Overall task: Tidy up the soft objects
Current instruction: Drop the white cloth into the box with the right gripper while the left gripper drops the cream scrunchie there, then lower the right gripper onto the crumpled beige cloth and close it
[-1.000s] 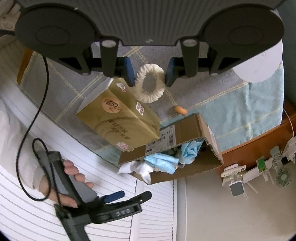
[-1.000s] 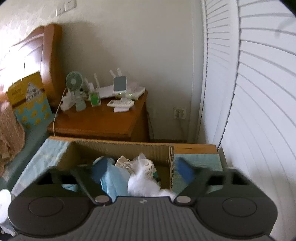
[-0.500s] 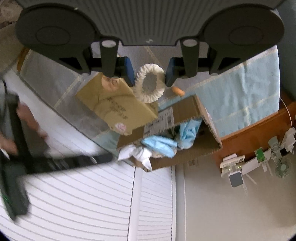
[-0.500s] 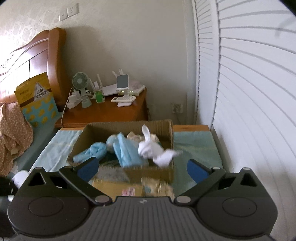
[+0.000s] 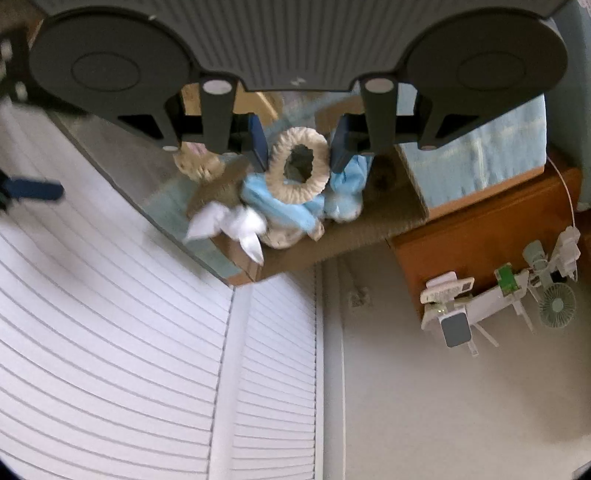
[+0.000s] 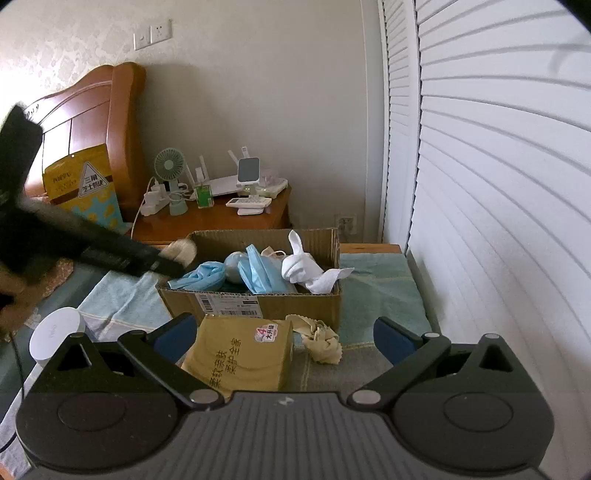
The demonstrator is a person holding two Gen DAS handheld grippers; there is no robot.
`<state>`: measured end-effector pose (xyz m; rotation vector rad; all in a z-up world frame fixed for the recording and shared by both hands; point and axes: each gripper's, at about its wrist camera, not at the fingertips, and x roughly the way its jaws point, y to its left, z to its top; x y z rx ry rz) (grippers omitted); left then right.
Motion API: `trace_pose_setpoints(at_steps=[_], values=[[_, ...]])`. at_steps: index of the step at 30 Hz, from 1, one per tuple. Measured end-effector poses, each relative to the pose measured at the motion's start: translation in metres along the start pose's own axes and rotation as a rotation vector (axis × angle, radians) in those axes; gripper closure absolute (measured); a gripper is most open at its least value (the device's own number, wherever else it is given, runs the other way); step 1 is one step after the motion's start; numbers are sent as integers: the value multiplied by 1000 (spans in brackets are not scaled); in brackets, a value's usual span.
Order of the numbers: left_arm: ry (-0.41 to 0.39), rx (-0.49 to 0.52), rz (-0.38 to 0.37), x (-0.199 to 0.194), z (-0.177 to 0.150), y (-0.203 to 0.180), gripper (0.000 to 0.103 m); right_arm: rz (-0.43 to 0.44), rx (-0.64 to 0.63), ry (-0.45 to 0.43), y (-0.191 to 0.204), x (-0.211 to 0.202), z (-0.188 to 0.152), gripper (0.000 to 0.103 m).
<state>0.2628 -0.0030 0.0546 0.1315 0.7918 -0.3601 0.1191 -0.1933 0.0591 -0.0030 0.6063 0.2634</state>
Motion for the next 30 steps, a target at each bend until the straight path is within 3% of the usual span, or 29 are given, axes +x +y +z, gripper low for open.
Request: trace_pose_setpoints(at_steps=[3,5,6,7,14,30], values=[[-4,-22,14,11,10,0,66,-3,6,-1,-2,-2,-2,0],[-8,-24,26,18,14,-1,48,-4,11,1,-3,0,-2,0],[-17,-29,41,20,14,-2,25,-3,12,2,-4,-1,-3,0],[-26,-35,60,21,14,-3,9,-2,13,3,-5,-1,-3,0],[-59,-81,58,3,1,-6,4,-11,15,-1,-5,-8,-7,0],[-138,-88,188,-57,-60,-40,1,-47,26,-2,-7,-28,-21,0]])
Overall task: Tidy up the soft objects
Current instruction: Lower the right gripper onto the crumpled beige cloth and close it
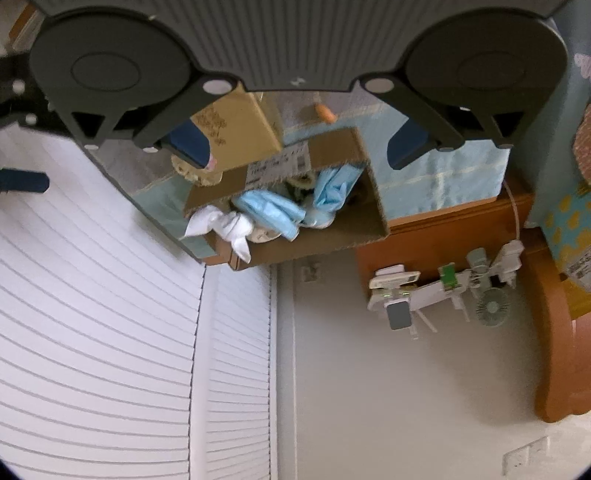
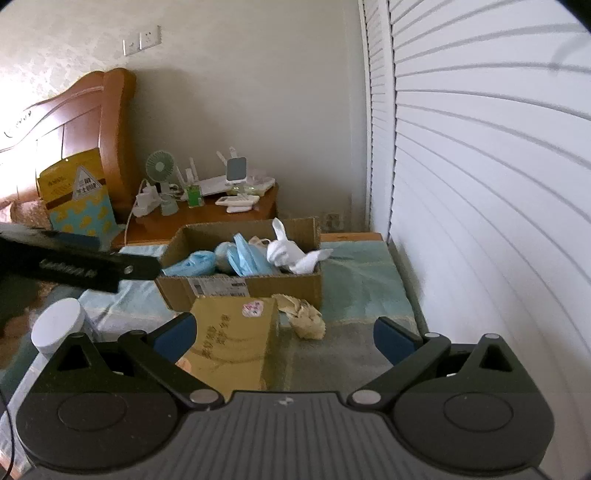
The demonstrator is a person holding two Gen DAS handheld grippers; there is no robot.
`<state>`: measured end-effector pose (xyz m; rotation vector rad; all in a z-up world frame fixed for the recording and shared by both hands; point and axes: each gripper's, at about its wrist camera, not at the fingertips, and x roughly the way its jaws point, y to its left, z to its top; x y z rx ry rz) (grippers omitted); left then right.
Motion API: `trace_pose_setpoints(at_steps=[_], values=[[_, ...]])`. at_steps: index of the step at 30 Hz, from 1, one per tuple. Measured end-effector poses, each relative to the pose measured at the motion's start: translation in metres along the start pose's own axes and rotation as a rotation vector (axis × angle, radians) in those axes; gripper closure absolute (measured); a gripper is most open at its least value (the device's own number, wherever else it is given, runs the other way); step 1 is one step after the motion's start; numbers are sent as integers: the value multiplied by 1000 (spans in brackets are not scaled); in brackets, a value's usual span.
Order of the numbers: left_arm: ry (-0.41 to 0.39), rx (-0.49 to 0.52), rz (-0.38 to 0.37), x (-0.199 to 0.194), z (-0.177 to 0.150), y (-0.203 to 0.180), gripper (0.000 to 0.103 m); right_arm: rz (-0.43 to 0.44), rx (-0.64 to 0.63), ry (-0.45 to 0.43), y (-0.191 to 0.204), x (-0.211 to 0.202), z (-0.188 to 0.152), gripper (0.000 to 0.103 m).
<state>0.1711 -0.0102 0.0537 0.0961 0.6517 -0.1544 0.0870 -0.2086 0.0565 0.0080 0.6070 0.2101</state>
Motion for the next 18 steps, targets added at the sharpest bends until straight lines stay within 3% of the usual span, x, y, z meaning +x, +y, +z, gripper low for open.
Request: trace_pose_setpoints(at_steps=[7,18], values=[[-12,-35,47,-9,-30,-1,1,-8,6,-3,-7,-7,-10,0],[-23,-146,44,-5,-47,16,1,-50,9,22,-14,5,-14,0]])
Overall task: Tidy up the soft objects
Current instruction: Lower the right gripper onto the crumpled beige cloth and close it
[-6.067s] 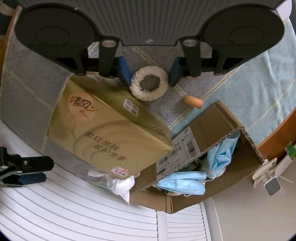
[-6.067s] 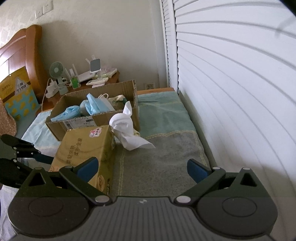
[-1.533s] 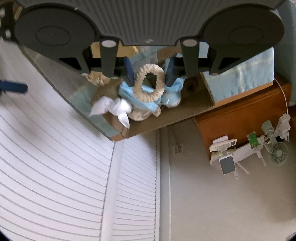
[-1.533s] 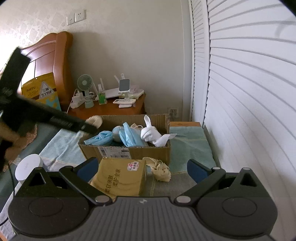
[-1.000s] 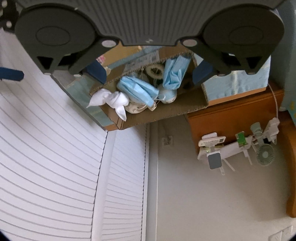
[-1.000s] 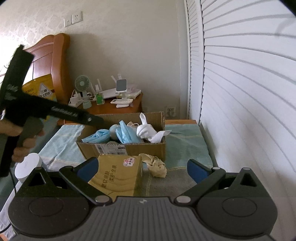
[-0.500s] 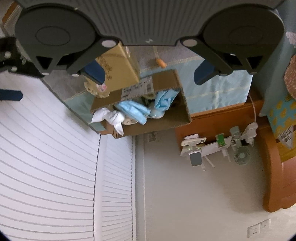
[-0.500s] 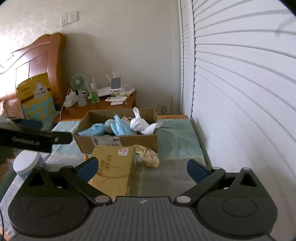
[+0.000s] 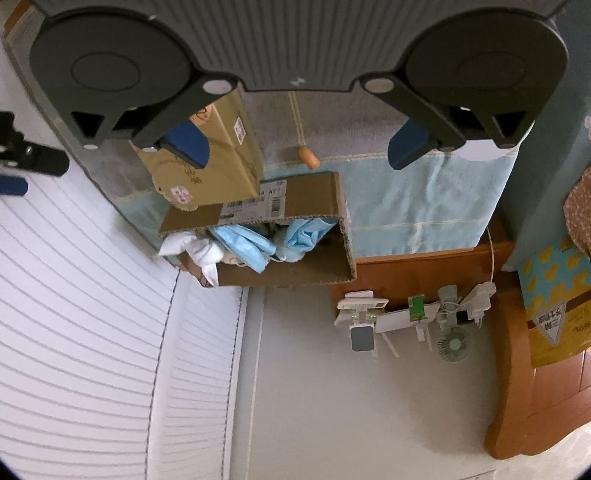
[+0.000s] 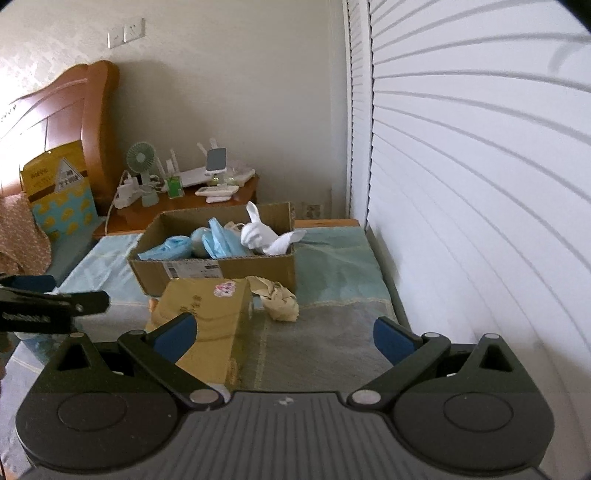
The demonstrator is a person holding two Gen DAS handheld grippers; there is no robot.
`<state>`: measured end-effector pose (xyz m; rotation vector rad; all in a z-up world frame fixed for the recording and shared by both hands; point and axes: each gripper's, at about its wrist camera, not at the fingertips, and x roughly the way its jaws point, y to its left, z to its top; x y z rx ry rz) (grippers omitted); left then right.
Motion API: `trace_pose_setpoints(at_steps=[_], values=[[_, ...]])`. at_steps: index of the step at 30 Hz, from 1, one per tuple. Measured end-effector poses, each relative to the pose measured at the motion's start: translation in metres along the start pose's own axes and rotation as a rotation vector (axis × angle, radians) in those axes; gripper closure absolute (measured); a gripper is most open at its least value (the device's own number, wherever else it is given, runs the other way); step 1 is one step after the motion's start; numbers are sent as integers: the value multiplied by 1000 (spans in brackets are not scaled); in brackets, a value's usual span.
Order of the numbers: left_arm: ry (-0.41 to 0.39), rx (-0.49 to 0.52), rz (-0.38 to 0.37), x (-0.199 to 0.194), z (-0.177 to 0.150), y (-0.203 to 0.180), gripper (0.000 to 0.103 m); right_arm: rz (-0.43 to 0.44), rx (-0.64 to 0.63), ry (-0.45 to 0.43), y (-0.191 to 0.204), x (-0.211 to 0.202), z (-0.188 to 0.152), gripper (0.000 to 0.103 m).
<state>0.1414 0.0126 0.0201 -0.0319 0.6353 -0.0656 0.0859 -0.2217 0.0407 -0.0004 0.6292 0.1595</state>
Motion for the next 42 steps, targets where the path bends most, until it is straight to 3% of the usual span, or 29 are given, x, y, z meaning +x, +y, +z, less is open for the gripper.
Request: trace_pose_setpoints(at_steps=[16,26,36,42], values=[[16,-20,-10,19,-2,8,1,-60,-41,38,-9,43,-4,2],[33,-7,-1,33,-3,10,1,-32,-63,104,-20,81,-7,37],[47,7,0,43,-2,7,1,63,-126,123,-19,116,4,56],[59,0,3,48,-2,9,1,118,-159,137,-16,135,8,57]])
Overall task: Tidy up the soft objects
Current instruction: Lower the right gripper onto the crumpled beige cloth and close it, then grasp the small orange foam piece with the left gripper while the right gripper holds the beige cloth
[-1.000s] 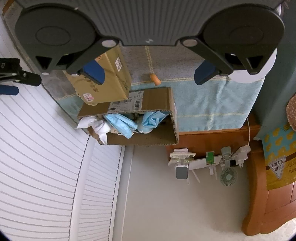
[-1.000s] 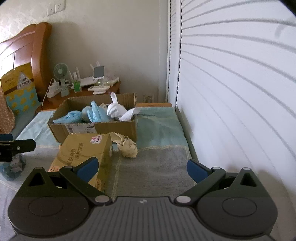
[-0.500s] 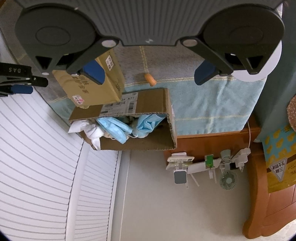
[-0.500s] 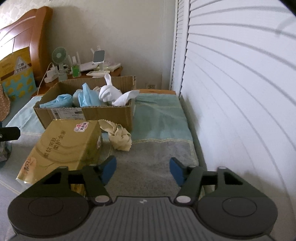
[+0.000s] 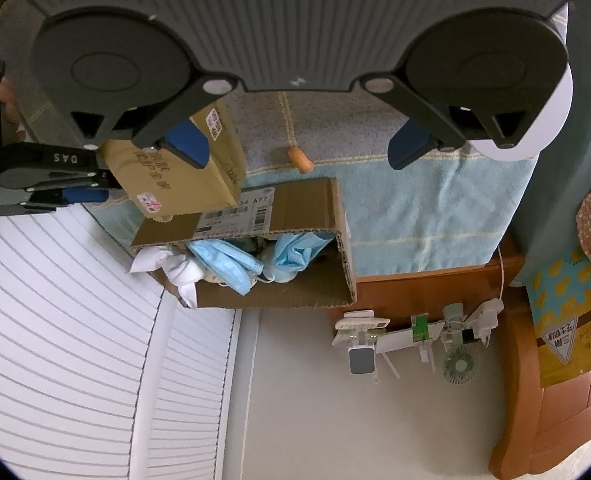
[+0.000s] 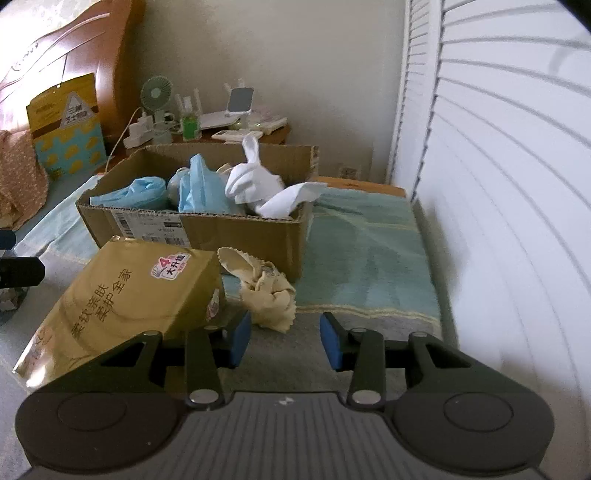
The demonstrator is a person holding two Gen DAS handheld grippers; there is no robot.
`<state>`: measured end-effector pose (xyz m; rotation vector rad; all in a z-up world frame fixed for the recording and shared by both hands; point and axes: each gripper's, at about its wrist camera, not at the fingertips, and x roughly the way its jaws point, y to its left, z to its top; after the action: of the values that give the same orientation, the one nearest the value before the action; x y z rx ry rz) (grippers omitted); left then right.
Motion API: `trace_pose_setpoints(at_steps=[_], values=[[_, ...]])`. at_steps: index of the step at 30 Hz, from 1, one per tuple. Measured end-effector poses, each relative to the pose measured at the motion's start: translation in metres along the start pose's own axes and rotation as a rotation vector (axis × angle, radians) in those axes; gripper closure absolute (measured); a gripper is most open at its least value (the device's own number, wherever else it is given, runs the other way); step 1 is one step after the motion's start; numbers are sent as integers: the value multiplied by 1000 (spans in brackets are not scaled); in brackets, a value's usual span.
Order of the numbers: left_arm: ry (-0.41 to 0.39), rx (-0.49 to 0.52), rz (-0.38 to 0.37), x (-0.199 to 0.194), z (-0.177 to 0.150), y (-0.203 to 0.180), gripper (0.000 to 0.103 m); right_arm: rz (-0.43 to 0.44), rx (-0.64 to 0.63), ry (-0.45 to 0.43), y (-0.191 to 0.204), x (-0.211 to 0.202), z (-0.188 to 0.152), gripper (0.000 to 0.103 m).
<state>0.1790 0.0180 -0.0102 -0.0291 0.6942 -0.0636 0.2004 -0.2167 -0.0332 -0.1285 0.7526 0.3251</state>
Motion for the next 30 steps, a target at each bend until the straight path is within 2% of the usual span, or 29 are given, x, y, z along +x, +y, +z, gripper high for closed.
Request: trace_pose_setpoints(at_steps=[7,13,18,26,29,30], values=[[14,-6,3,6,0,0,1,26,-5,20,-2,13,0,64],[22,-2,-1,8,-1,0,1,44,-12,22,-1,17,-2,80],[22,-5,-1,7,-1,1,1,38,11,14,-2,9,-2,86],[14,-5,-22,2,-2,1,1,-13,63,8,-3,-21,-15,86],[13,-3,-29,1,-2,0,1,-29,58,7,-2,-25,-20,79],[14,-3,-31,1,-2,0,1,-41,57,11,-2,-24,-20,74]])
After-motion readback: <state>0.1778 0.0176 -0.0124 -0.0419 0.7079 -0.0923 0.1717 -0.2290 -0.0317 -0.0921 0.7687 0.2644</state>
